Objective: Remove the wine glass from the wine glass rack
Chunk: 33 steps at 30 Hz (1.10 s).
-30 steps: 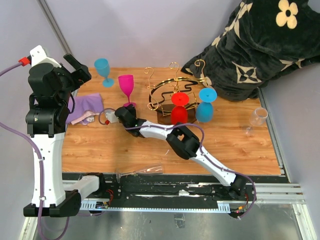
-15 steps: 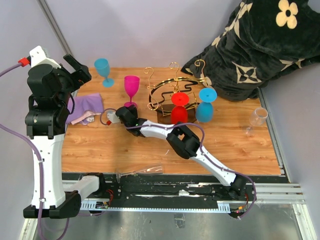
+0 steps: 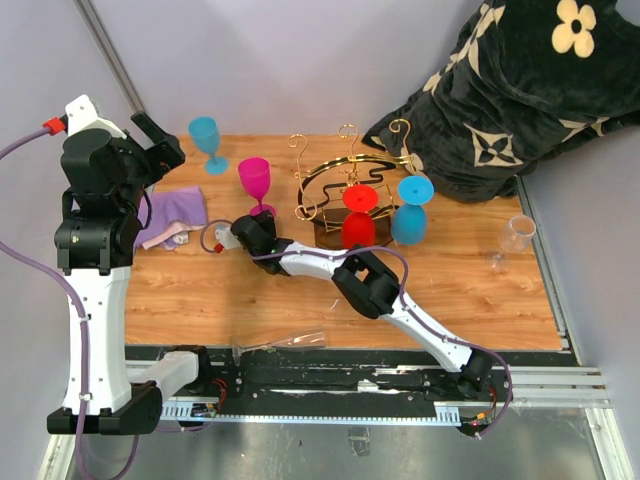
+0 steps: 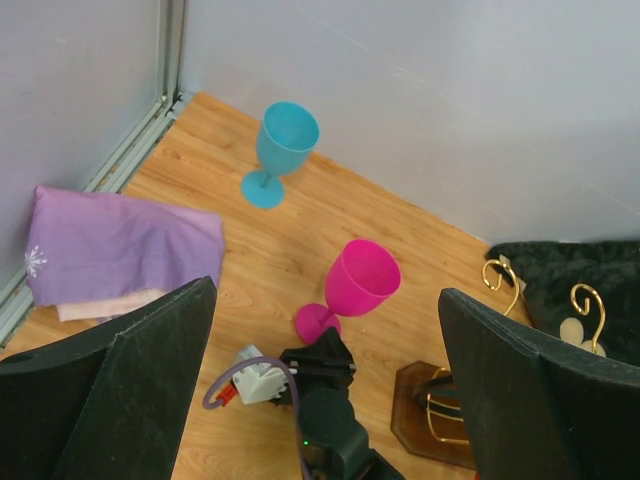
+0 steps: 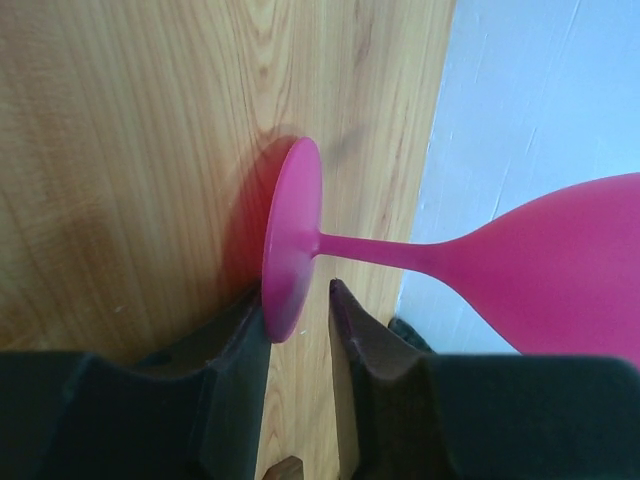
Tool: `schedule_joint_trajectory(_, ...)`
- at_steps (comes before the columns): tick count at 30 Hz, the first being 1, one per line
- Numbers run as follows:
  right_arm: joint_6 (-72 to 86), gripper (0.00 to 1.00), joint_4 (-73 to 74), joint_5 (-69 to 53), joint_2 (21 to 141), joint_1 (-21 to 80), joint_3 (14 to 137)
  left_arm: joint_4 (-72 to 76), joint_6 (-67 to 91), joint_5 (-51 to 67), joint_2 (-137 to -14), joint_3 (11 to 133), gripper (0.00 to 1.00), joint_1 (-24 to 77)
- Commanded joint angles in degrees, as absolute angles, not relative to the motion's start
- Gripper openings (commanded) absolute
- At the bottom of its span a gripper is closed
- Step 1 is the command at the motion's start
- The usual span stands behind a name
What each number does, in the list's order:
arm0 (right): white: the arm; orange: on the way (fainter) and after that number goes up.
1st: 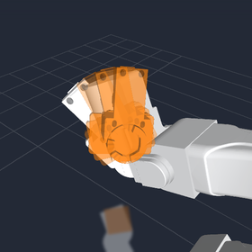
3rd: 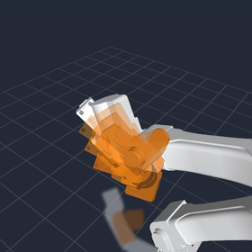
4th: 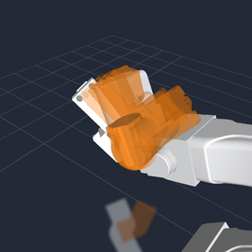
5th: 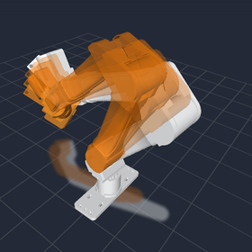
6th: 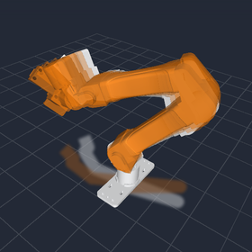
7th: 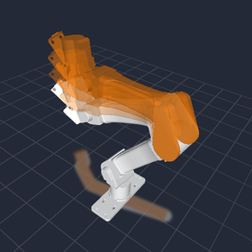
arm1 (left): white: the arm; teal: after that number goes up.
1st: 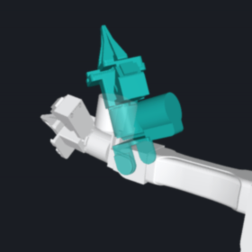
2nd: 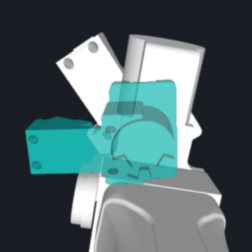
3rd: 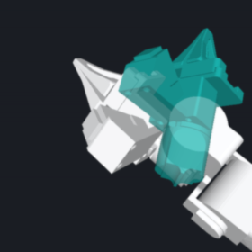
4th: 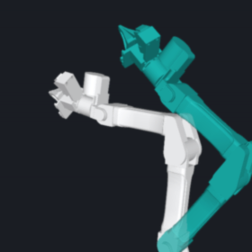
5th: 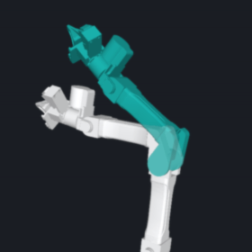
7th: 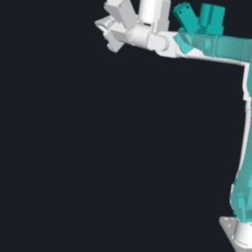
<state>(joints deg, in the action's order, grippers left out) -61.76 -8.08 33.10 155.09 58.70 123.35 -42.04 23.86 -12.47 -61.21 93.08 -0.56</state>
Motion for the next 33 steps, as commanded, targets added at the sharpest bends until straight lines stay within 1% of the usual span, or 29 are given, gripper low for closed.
schedule_joint_trajectory(1, -63.7, 0.31, -7.8, 35.1, 156.4, 60.3, 122.0, -40.7, 24.2, -12.7, -60.6, 93.1, 1.00, -0.6)
schedule_joint_trajectory(4, -63.6, 0.35, -7.7, 35.7, 156.7, 60.6, 122.4, -42.1, 23.9, -12.8, -61.2, 94.5, 1.00, -0.6)
schedule_joint_trajectory(8, -61.9, 0.37, -4.7, 35.7, 156.7, 61.1, 124.3, -42.6, 23.7, -13.2, -60.8, 94.4, 1.00, -0.6)
schedule_joint_trajectory(16, -59.5, 0.61, 0.0, 35.3, 154.5, 62.6, 123.2, -43.1, 23.7, -12.3, -60.4, 93.4, 1.00, -0.6)
schedule_joint_trajectory(22, -54.5, 0.79, 3.2, 34.1, 149.0, 64.4, 117.8, -47.0, 23.0, -12.0, -62.5, 96.8, 1.00, -0.6)
schedule_joint_trajectory(25, -51.5, 0.88, 5.5, 32.7, 146.3, 65.4, 116.1, -47.4, 22.7, -11.8, -62.5, 95.8, 1.00, -0.6)
schedule_joint_trajectory(30, -46.4, 0.92, 5.4, 32.3, 140.4, 68.4, 111.3, -47.1, 22.4, -12.7, -61.8, 95.0, 1.00, -0.6)
schedule_joint_trajectory(33, -39.8, 0.91, 7.5, 31.2, 135.4, 70.5, 108.1, -49.1, 22.2, -13.5, -63.0, 97.5, 1.00, -0.6)
